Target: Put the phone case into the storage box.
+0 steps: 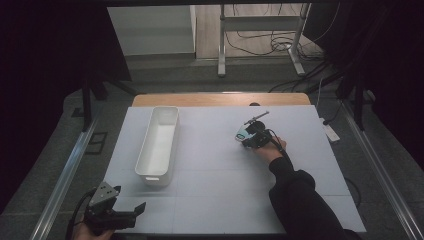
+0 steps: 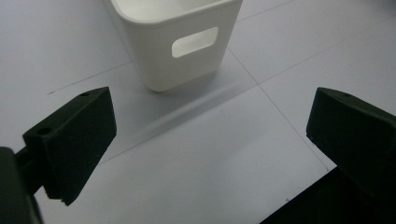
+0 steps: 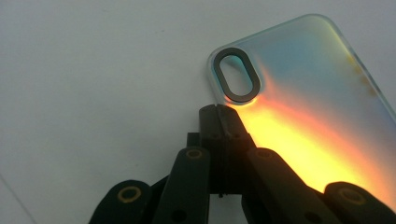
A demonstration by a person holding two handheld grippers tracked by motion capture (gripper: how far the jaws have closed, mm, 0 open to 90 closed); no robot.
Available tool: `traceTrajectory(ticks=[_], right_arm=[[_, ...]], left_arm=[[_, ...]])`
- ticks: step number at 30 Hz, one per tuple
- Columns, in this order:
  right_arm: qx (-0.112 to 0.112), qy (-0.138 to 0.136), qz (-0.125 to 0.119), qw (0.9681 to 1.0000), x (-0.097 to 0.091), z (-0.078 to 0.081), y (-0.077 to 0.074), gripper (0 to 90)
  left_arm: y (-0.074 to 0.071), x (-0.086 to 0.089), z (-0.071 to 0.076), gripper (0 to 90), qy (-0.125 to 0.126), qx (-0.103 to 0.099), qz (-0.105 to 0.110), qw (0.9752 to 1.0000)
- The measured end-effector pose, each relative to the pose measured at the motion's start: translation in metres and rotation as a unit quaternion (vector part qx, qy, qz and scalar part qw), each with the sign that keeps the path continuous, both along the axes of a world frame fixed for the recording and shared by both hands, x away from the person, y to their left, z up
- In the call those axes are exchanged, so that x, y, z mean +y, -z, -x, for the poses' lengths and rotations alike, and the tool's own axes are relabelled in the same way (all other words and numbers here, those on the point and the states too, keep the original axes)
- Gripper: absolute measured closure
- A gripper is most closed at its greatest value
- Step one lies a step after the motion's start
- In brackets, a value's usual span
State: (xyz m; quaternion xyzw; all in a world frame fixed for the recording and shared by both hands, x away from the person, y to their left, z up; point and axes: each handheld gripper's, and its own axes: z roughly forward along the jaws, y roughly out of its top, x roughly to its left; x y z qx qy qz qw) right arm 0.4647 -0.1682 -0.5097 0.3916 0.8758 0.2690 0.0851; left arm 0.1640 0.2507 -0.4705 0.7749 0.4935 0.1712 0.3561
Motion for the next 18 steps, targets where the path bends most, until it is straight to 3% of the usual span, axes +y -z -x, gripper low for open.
traceTrajectory(ticks=[18], right_arm=[[-0.006, 0.038, 0.001, 0.9993, -0.011, -0.015, 0.000, 89.2]], left_arm=[[0.000, 0.000, 0.000, 2.3, 0.000, 0.000, 0.000, 1.0000]])
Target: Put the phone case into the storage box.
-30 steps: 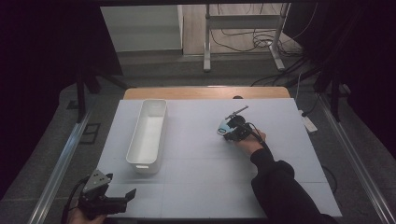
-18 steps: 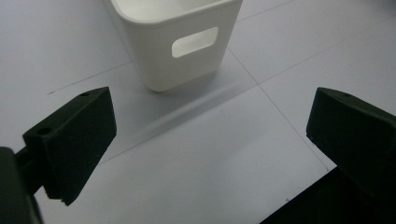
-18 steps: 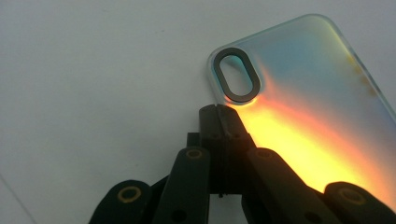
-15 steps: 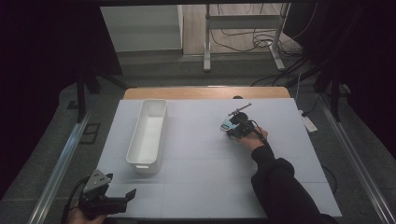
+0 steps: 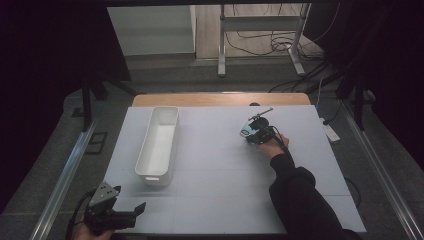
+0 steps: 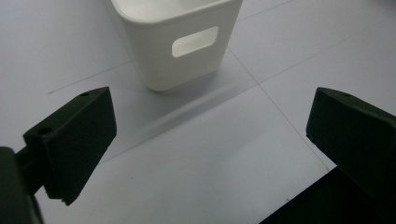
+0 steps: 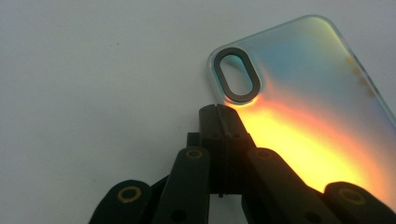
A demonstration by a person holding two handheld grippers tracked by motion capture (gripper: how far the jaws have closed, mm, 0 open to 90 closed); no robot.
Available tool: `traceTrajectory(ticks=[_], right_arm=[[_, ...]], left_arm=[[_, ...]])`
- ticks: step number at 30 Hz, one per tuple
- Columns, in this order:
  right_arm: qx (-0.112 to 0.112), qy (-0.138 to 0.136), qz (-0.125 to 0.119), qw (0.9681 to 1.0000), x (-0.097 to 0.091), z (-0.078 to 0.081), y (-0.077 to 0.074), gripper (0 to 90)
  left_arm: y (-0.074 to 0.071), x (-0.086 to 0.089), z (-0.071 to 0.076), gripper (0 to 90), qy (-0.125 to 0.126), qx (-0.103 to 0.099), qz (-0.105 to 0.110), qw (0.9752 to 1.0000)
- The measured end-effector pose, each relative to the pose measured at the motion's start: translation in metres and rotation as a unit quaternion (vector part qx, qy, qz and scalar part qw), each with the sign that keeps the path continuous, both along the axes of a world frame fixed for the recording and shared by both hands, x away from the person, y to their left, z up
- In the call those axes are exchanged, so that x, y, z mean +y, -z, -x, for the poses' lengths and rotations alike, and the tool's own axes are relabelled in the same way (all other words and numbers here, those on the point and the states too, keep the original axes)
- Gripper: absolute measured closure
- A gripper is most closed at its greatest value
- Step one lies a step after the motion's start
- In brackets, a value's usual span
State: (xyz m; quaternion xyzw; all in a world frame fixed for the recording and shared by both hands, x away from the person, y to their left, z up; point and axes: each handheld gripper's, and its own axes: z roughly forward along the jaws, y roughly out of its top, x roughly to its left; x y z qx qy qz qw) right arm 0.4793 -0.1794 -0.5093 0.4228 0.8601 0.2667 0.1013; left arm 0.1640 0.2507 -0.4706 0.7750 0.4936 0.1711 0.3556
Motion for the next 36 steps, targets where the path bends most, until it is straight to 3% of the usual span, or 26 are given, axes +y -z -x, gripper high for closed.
traceTrajectory(ticks=[10, 20, 36], right_arm=[[0.000, 0.008, 0.000, 1.0000, -0.002, -0.001, 0.000, 89.2], [-0.001, -0.005, -0.009, 0.9999, -0.007, 0.004, -0.010, 89.0], [-0.002, -0.041, 0.018, 0.9990, -0.012, 0.013, -0.030, 71.4]], left_arm=[[0.000, 0.000, 0.000, 2.4, 0.000, 0.000, -0.001, 1.0000], [0.000, -0.001, 0.000, 2.4, -0.001, 0.000, -0.003, 1.0000], [0.000, -0.001, 0.000, 2.5, -0.002, 0.001, -0.004, 1.0000]])
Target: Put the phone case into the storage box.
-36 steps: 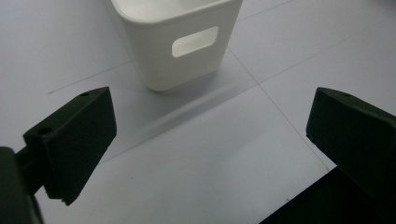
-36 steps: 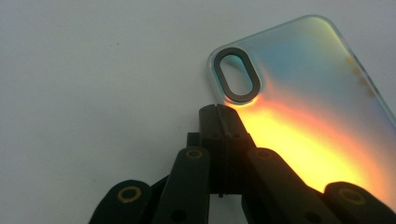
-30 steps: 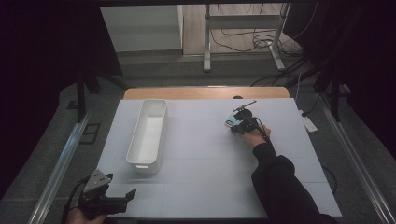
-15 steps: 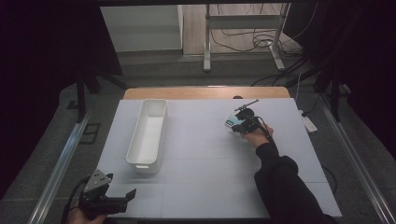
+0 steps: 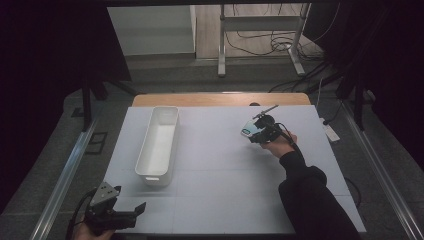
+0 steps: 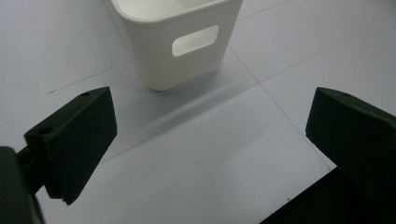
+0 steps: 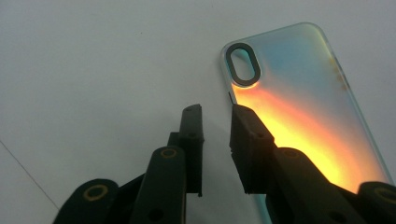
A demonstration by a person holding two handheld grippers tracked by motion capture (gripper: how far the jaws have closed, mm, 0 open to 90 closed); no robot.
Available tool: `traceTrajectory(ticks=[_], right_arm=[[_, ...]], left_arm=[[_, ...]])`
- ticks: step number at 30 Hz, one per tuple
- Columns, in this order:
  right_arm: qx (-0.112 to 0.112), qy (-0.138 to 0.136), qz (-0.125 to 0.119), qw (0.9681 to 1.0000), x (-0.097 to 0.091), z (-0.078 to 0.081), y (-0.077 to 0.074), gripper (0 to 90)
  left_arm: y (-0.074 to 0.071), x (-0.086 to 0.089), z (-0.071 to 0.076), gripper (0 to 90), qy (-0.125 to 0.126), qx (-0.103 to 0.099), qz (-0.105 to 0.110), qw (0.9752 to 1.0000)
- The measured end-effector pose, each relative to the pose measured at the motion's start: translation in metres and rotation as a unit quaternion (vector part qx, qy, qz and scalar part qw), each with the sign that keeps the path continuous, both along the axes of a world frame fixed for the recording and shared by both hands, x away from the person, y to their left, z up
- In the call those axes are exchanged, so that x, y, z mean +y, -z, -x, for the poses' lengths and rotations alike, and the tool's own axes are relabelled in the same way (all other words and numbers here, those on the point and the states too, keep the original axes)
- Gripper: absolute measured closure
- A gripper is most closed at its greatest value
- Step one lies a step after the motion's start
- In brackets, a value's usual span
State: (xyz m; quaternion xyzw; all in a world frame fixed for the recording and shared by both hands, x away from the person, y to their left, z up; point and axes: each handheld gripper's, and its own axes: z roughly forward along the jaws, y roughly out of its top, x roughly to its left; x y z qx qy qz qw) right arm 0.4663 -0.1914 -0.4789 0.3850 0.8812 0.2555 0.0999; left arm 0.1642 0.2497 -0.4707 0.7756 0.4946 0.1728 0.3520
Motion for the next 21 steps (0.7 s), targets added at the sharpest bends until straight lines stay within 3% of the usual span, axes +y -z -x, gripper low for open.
traceTrajectory(ticks=[9, 21], right_arm=[[0.000, -0.010, 0.016, 0.9998, -0.005, 0.001, -0.004, 55.8], [0.002, -0.003, 0.013, 0.9999, -0.014, -0.005, -0.008, 33.3]], left_arm=[[0.000, 0.000, 0.000, 2.7, 0.000, 0.000, 0.000, 1.0000], [0.000, 0.000, 0.000, 2.8, -0.001, 0.001, 0.001, 1.0000]])
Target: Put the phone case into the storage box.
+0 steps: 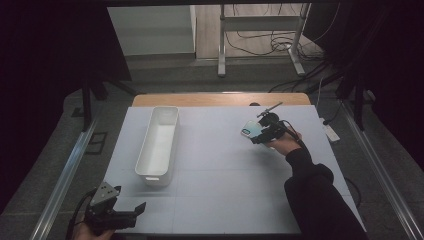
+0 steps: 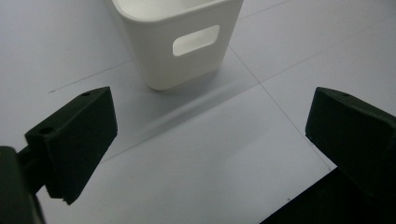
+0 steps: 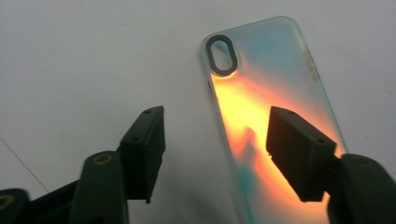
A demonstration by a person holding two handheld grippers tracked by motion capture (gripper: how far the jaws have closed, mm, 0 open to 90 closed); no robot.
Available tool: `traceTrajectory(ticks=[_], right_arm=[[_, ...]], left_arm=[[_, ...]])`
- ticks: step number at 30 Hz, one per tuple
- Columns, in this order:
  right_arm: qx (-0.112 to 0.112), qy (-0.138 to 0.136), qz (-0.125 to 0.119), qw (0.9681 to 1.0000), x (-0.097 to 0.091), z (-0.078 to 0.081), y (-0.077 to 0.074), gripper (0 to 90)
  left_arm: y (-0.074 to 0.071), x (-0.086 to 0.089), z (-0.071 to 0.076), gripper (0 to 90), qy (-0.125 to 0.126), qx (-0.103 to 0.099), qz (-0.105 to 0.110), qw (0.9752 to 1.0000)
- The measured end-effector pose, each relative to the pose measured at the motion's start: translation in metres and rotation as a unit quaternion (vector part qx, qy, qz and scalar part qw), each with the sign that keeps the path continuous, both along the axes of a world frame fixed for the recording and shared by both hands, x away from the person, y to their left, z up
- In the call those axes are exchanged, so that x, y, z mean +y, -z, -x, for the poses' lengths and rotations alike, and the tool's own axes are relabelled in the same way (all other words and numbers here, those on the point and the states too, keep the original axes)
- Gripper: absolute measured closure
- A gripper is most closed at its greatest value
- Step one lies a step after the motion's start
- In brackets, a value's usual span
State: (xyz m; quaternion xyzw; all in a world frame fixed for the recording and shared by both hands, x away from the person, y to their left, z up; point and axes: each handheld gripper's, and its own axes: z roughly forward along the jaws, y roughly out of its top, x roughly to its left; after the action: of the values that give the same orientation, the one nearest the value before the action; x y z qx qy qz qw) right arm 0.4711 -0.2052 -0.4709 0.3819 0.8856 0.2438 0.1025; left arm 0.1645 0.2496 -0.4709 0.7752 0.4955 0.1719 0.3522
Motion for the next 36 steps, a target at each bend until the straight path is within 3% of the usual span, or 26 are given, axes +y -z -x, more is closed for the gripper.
traceTrajectory(ticks=[5, 6, 11, 15, 20, 30, 36], right_arm=[[-0.009, 0.005, -0.011, 0.9999, -0.006, -0.003, -0.001, 22.2], [-0.010, 0.007, -0.010, 0.9999, -0.008, -0.005, 0.000, 16.9], [-0.011, 0.005, 0.003, 0.9999, -0.011, -0.009, 0.001, 7.6], [-0.012, 0.000, -0.001, 0.9999, -0.015, -0.013, -0.002, 0.0], [-0.019, 0.004, -0.009, 0.9998, -0.019, -0.016, -0.005, 0.0], [-0.007, 0.016, -0.020, 0.9996, -0.025, -0.022, -0.004, 0.0], [-0.011, 0.007, 0.003, 0.9999, -0.025, -0.023, 0.001, 0.0]], left_arm=[[0.000, 0.000, 0.000, 2.8, -0.001, 0.001, -0.001, 1.0000], [0.000, 0.000, 0.000, 2.8, -0.001, 0.001, -0.001, 1.0000], [0.000, 0.000, 0.000, 2.9, -0.001, 0.002, -0.001, 1.0000], [0.000, 0.000, 0.000, 2.9, -0.001, 0.002, -0.001, 1.0000], [0.000, 0.000, 0.000, 3.0, -0.002, 0.002, 0.000, 1.0000], [0.000, 0.001, -0.001, 3.0, -0.003, 0.003, 0.000, 1.0000], [0.000, 0.001, -0.001, 3.1, -0.003, 0.003, 0.000, 1.0000]])
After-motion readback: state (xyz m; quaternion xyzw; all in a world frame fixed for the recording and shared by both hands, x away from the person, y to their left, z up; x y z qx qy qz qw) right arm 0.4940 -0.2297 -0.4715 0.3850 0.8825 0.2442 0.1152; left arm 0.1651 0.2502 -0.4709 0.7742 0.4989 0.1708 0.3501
